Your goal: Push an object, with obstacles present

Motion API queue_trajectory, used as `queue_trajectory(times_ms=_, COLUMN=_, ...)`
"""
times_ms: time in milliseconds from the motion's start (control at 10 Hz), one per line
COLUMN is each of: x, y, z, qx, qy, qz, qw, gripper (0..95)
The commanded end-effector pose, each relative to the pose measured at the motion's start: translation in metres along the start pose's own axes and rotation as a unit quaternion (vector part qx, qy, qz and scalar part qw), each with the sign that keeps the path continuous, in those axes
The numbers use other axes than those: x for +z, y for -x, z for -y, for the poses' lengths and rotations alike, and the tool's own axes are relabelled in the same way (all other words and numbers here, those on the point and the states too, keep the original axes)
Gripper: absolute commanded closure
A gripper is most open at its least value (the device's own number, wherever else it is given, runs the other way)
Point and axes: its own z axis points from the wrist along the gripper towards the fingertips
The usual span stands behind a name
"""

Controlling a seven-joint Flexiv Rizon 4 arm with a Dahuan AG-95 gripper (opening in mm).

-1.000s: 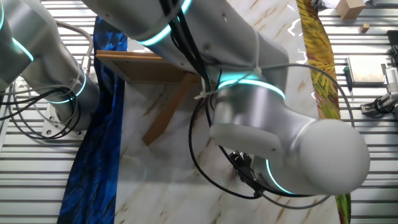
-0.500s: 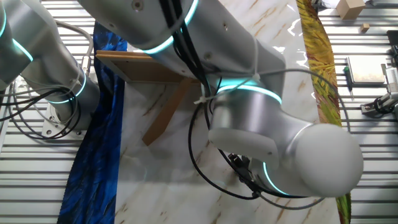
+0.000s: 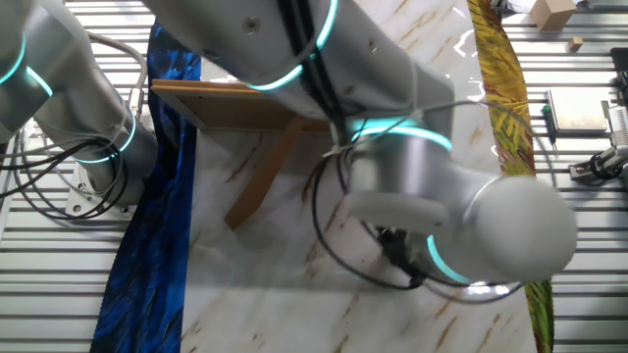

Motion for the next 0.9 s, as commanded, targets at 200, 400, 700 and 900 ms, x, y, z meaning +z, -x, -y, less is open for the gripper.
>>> queue_trajectory(times_ms=200, x=-0.004, y=0.027, z=-0.002, qx=-0.005, qy=0.003, qz=0.001, qw=1.0, gripper=95.0)
queue_trajectory(times_ms=400, x=-0.005, y=0.045, z=-0.007, qx=-0.005, qy=0.007, qz=0.005, qw=1.0, gripper=95.0)
queue_trajectory(times_ms=700, x=-0.005, y=0.066, z=-0.012, qx=0.0, qy=0.01, qz=0.007, qw=0.9999, gripper=95.0)
queue_trajectory(times_ms=900, x=-0.006, y=0.072, z=-0.013, qx=-0.002, qy=0.01, qz=0.007, qw=0.9999, gripper=95.0)
